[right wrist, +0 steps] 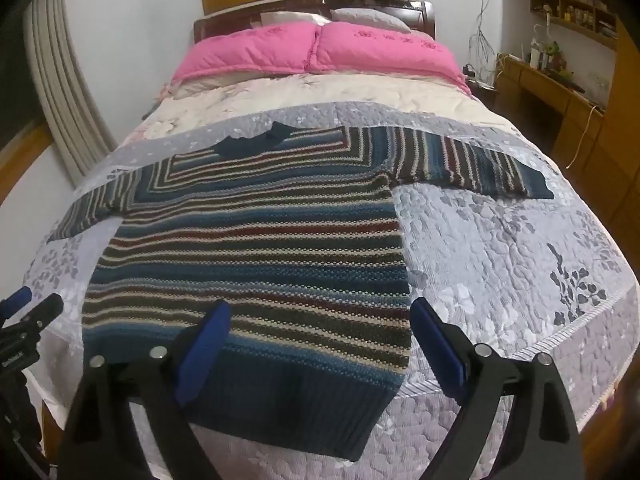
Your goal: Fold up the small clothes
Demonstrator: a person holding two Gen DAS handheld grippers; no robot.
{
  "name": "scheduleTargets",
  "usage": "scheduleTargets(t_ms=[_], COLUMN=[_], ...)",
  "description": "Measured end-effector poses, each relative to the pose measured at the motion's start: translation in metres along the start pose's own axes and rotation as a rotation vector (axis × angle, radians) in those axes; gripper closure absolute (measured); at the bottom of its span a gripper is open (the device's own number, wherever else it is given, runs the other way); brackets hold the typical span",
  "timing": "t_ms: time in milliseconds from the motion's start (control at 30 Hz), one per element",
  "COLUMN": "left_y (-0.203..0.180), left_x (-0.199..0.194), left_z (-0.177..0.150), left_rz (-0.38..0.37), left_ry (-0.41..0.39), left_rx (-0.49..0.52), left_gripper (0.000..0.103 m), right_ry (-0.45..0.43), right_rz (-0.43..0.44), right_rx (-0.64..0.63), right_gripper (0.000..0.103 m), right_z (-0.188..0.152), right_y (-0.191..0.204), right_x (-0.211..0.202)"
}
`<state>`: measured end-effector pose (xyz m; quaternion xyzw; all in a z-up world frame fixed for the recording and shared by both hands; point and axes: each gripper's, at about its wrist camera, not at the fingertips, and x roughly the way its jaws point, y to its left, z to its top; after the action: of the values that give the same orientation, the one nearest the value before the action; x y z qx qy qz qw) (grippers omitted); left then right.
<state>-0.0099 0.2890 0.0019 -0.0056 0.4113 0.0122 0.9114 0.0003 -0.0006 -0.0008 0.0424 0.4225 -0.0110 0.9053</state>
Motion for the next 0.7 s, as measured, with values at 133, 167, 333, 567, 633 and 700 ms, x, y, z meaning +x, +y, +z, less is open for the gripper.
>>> scheduleTargets(t_ms=[133,167,333,567,633,700], left_y=[0.002,0.002,0.002,-0.001,-0.001,-0.001], left_x=[0.0,0.0,0.003,0.01,0.011,0.011], left_z=[-0.001,-0.001,-0.001,-0.003,-0.003,-0.003], left_rz=[-0.003,-0.004,-0.009,-0.012,-0.01,-0.011], left_ry=[0.003,0.003,0.012,0.026,0.027,0.029], left_rx=[-0.01,-0.009,-0.011,-0.011,-0.012,-0.011], left_gripper=[0.003,0.003,0.003,0.003,0.003,0.003], right_ry=[0.004,0.006,0.012,0.024,0.026,0.027], right_rz=[0.0,0.0,0.013,0.009,0.008,0.007], right_rx=[-0.002,0.0,0.009,0.015,0.012,0.011], right_gripper=[0.011,0.011,0.011,0.011,0.011,0.01], right_z=[-0.001,-0.001,-0.002,-0.004,-0.004,-0.004], right_y=[0.001,0.0,-0.008,-0.009,-0.009,-0.008], right_x=[0.0,0.004,0.006,0.014,0.016,0.016])
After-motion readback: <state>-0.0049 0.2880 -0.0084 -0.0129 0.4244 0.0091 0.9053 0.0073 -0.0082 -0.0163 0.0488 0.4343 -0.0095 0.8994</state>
